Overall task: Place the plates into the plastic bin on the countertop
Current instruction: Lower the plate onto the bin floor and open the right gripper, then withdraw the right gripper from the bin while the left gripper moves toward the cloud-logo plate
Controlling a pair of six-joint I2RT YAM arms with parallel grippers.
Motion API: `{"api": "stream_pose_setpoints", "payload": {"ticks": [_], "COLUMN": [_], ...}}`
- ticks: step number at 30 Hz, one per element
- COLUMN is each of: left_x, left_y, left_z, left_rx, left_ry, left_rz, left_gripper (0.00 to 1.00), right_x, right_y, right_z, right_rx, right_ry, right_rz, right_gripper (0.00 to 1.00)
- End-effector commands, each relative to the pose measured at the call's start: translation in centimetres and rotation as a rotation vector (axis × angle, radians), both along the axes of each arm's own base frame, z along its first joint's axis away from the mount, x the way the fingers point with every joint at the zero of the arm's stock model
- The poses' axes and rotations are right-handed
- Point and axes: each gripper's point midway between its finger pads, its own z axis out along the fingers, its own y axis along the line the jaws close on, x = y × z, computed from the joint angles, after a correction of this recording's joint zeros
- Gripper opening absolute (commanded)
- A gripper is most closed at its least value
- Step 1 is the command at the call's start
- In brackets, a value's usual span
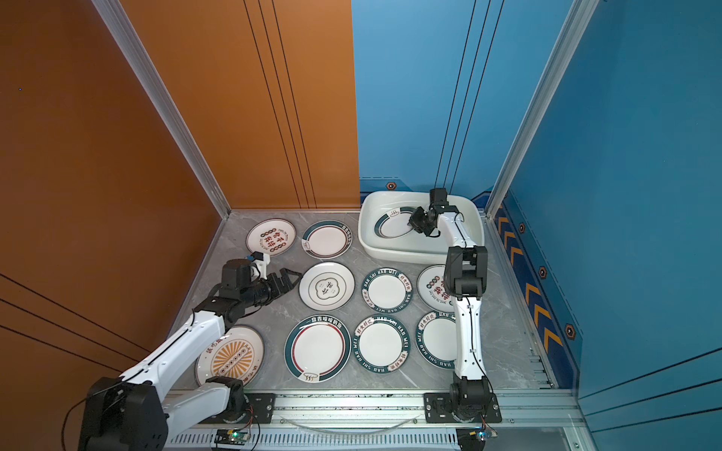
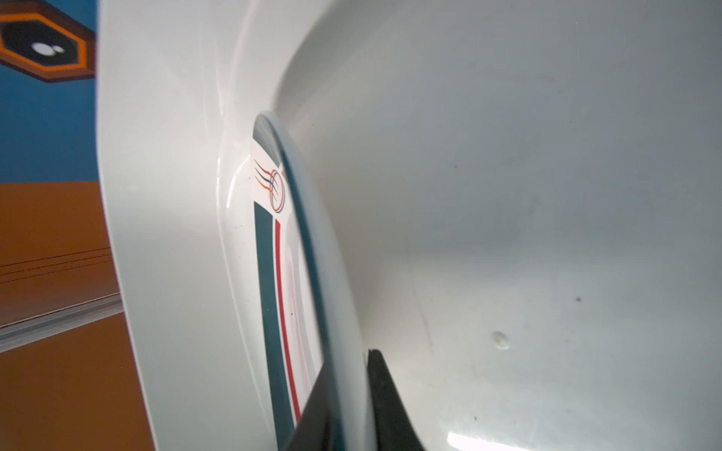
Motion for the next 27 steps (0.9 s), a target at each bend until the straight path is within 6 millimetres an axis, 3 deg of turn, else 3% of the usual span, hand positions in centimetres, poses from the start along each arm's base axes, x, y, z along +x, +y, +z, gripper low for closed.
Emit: {"api": "stream_pose_setpoints", "payload": {"ticks": [1,8,13,16,22,27], "left_x": [-0.7,-1.0,-1.4,-1.5,-0.8,0.1], "left_y": [0.1,0.2,0.9,1.1,1.3,1.0], "left_z": [-1.2,-1.8,-2.9,-3.6,-4.7,-5.6], "left_rx": [0.046,0.032,0.073,0.094,0.107,0.091], "left_ry": [0.021,0.024,0.055,0.078,0.111,0.131], "left_rz": [-0.028,-0.002,0.017,0.017,0.039,0.056], "left_gripper": [0.98,0.98,0.98,0.98,0.98,1.0], "right_x": [-0.9,-1.0,-1.1,-1.5,-2.9,-6.0], "right_y": [-0.7,-0.2,0.2,-0.6,-3.4,-4.3], "right_z": [-2.7,-4.1,-2.9,-0.2,7.3,13.6], "right_rx": [-0.056,-0.057,-0.102,-0.227,-0.47,-0.537], "right_ry": [0.08,0.1,0.071,0.029,-0.072,-0.156], "right_rz": [-0.018,-0.011,0.031,0.061,0.063,0.075], "right_gripper": [0.26,0.42,0.5,0.53,0.56,0.55]}}
